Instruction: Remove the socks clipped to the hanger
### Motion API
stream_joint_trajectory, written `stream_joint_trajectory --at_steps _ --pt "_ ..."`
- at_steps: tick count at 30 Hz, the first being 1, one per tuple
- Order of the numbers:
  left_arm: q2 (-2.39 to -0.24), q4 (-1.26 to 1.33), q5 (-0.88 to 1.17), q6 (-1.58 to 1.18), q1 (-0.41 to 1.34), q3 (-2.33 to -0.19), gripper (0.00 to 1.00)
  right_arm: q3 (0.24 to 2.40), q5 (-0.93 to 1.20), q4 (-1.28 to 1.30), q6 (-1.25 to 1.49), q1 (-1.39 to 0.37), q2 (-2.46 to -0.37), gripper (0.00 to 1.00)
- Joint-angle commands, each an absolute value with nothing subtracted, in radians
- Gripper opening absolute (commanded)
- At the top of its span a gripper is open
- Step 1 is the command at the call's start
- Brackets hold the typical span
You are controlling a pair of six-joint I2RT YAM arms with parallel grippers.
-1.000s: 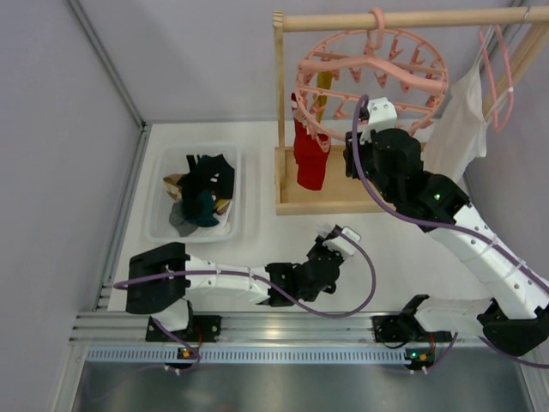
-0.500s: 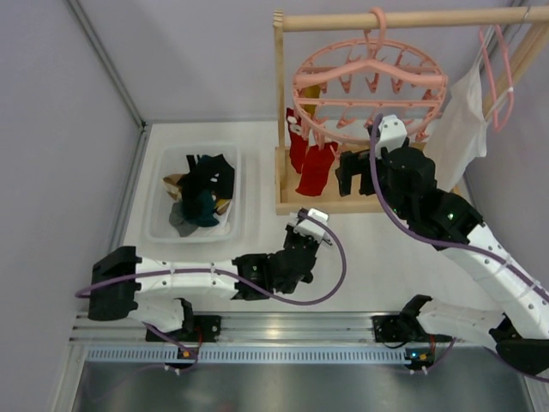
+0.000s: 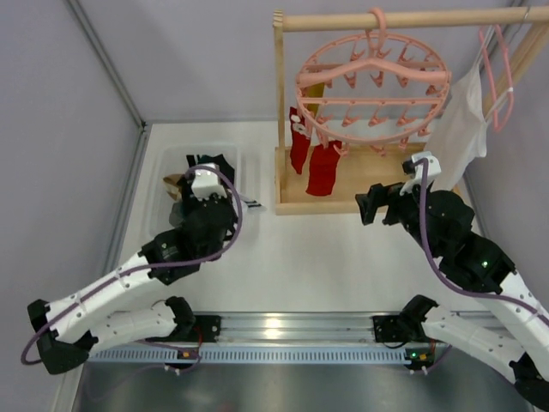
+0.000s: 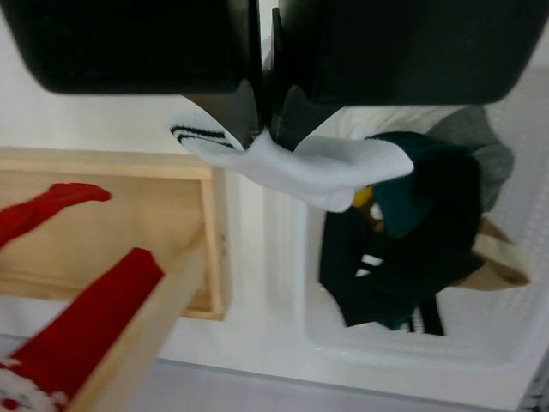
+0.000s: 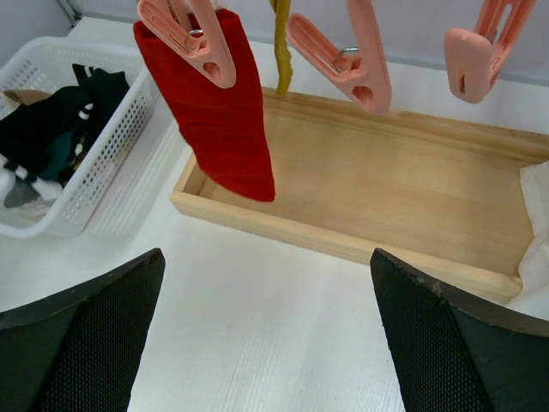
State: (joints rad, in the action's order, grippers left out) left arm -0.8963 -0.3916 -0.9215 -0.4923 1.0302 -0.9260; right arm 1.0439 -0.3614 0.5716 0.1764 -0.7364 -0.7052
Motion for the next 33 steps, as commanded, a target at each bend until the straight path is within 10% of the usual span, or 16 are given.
stream_joint_trajectory --at_steps 1,12,17,33 --pt "-0.905 -0.570 -0.769 -0.555 0.817 -1.011 0.00 1.025 -0.361 0.525 0.207 -0.726 -0.669 0.99" --pt "-1.225 -0.565 -0.279 -0.561 0.152 -1.146 0.00 0.985 -0.298 0.526 0.230 -0.726 -0.598 0.99" --pt "-1.313 -0.569 -0.311 -0.560 0.150 -1.193 0.98 0.966 -0.299 0.548 0.219 -0.726 -0.577 0.99" --pt "-1.203 -0.388 -0.339 -0.479 0.509 -1.138 0.98 0.911 -0.295 0.589 0.267 -0.726 -0.413 0.99"
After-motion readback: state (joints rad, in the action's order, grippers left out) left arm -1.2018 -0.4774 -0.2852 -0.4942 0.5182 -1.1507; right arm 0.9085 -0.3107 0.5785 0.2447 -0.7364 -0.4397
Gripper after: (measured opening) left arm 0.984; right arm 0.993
